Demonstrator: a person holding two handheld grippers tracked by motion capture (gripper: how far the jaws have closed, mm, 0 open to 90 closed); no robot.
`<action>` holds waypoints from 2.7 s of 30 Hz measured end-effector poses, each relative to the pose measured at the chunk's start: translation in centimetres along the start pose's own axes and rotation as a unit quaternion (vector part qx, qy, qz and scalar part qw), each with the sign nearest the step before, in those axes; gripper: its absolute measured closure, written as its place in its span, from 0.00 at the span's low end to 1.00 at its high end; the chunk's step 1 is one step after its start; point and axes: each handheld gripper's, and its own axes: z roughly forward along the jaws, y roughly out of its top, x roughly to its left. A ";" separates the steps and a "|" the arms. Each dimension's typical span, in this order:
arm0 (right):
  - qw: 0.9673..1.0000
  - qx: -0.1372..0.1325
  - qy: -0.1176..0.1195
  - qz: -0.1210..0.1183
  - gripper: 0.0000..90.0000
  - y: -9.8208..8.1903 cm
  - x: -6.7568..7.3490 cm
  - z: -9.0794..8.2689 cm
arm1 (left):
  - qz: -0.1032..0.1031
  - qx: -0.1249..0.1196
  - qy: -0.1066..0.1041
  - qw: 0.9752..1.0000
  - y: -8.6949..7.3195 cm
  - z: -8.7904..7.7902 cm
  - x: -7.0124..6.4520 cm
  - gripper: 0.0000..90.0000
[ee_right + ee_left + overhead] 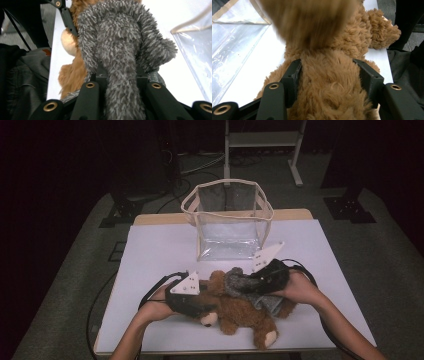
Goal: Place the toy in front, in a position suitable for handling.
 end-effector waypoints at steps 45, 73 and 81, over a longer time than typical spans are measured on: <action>0.998 -0.052 -0.043 0.012 0.80 -1.9 0.7 -5.5 | 0.004 0.006 0.004 1.000 0.3 0.1 0.2 0.49; 0.999 -0.001 0.044 0.004 0.82 0.4 0.0 2.5 | -0.016 -0.001 0.019 1.000 -0.3 -1.5 0.6 0.22; 0.999 0.019 0.041 0.002 0.82 0.9 0.1 2.3 | -0.062 -0.045 0.002 0.997 -2.9 -1.8 1.3 0.44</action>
